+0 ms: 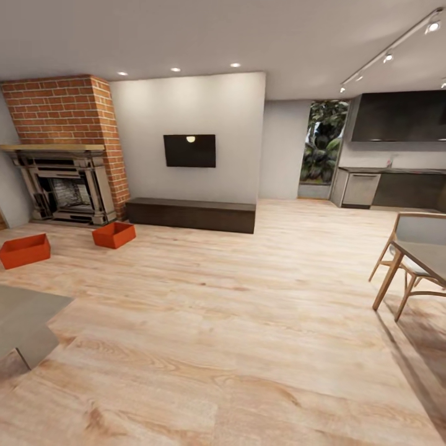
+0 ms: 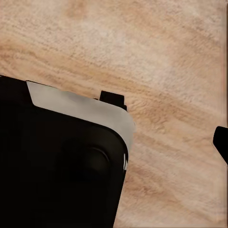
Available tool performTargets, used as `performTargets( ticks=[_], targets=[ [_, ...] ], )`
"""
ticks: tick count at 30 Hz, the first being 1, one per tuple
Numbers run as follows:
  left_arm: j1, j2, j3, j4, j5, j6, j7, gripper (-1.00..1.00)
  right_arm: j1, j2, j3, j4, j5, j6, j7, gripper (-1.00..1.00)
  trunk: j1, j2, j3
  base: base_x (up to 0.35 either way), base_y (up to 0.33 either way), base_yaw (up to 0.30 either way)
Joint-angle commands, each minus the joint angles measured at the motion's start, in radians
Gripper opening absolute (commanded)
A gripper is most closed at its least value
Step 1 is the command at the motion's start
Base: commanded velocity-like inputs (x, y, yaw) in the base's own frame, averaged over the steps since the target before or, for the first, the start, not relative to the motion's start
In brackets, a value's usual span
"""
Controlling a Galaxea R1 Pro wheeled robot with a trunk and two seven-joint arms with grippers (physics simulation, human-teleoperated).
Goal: Move the two storage containers from the living room to the garage. In the garage, place one container on the floor and stack the other container on top of it (either order is fine).
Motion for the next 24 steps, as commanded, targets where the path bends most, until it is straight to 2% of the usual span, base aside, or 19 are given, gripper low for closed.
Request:
performTargets(
  ticks=[1, 24],
  targets=[
    [0.000, 0.000, 0.000, -0.001, 0.006, -0.001, 0.001, 1.00, -0.001, 0.000, 0.008, 0.003, -0.010, -0.005, 0.004, 1.00, 0.001, 0.000, -0.001, 0.322, 0.000, 0.000],
    [0.000, -0.007, 0.001, -0.001, 0.007, -0.001, 0.002, 1.00, -0.001, 0.000, 0.008, 0.003, -0.010, -0.006, 0.004, 1.00, 0.001, 0.000, -0.001, 0.322, 0.000, 0.000]
  ],
)
